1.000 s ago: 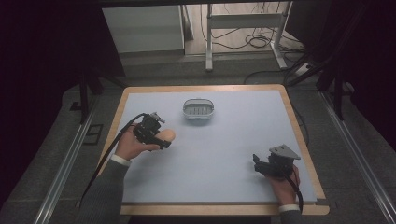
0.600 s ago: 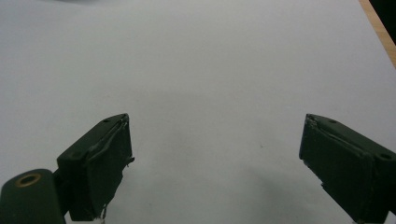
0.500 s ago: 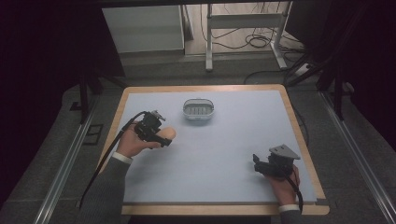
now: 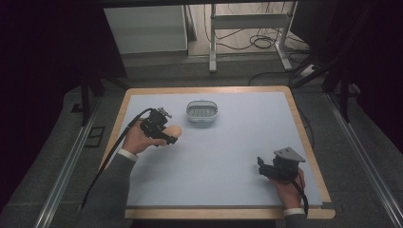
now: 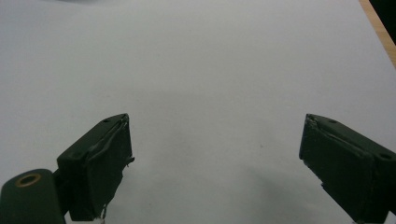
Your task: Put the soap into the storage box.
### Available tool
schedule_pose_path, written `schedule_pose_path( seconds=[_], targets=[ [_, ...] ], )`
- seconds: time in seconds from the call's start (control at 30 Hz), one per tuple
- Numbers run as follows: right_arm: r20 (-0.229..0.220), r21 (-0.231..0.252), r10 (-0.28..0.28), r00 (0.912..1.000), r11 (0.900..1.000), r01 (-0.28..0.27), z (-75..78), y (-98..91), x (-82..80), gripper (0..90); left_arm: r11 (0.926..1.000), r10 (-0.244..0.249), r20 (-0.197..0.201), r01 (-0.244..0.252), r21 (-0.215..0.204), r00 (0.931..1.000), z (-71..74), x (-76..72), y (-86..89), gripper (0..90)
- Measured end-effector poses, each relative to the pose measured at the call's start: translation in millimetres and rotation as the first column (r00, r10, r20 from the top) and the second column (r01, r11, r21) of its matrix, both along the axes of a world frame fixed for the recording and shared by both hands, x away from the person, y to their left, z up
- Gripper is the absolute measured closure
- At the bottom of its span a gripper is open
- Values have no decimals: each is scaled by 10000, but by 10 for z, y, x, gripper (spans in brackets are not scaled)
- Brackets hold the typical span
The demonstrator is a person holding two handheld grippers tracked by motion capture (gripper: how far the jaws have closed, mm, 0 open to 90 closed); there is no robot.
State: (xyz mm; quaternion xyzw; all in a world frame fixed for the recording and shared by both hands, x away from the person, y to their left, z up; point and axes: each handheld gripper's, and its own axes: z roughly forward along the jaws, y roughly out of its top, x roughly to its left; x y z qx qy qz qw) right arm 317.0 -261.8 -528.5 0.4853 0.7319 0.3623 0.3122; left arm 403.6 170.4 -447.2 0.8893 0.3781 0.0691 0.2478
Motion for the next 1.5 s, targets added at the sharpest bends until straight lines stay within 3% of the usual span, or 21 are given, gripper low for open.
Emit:
schedule_pose_path(
  seconds=[0.3,0.8,1.1,1.2,1.5],
  targets=[
    [7,-31,16,10000,10000,-16,0,2,-1,96,10000,-80,153,80,-33,9999,109,105,-75,326],
    [-4,-25,23,10000,10000,-23,-1,5,-1,96,9998,-97,56,98,-156,9999,98,237,-122,326],
    [-10,-57,19,10000,10000,-19,-1,7,-1,96,9998,-165,192,166,-80,9997,131,303,-185,326],
    [-24,-63,25,10000,10000,-25,-1,7,0,96,9986,-312,57,314,-419,9995,147,327,-215,326],
    [-15,-56,35,10000,10000,-35,-1,6,0,96,9987,-379,175,385,-347,9991,191,366,-314,326]
  ],
)
